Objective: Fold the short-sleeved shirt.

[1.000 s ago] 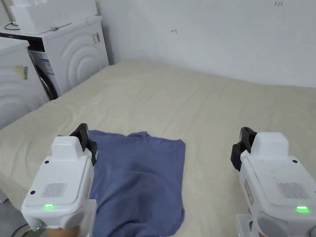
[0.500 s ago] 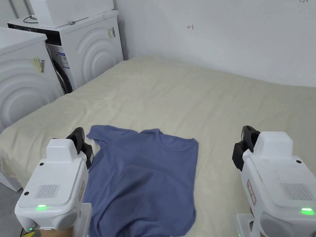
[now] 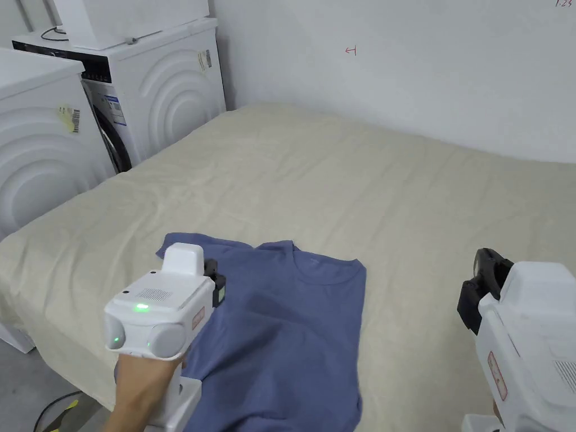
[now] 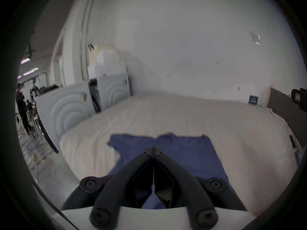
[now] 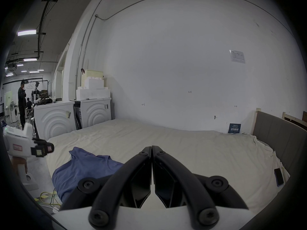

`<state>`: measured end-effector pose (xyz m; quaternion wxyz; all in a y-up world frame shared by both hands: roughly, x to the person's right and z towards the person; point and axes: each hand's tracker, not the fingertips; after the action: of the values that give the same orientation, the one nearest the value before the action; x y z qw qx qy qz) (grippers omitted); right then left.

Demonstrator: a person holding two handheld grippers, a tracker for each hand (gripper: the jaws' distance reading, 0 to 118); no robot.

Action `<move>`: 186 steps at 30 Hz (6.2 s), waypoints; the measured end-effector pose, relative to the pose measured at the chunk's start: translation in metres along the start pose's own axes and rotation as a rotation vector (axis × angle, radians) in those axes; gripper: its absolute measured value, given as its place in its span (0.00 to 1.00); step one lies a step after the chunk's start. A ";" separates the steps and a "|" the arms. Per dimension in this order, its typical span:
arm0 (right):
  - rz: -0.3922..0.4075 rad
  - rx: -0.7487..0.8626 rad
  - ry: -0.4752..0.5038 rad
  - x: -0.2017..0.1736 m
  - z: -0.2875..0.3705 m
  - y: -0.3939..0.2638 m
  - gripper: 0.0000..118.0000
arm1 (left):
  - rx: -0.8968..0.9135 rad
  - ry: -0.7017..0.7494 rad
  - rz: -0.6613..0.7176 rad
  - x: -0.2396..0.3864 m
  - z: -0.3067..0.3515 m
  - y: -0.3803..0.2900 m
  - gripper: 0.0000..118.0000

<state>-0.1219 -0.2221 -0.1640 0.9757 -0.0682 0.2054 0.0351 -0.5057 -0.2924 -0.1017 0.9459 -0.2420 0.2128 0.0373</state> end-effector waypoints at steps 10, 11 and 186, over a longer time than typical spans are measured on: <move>0.002 -0.059 -0.055 0.020 -0.015 -0.016 0.00 | -0.452 -0.023 0.050 0.017 -0.105 -0.032 0.92; 0.006 -0.064 -0.060 0.022 -0.015 -0.018 0.00 | -0.467 -0.015 0.028 0.021 -0.108 -0.036 0.92; -0.096 -0.190 -0.434 0.207 0.125 -0.072 0.00 | -0.579 -0.328 -0.245 0.248 -0.006 -0.140 0.03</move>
<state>0.1238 -0.2661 -0.1262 0.9867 -0.1601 -0.0167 0.0217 -0.2589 -0.4266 -0.1482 0.8571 -0.5147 0.0081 0.0207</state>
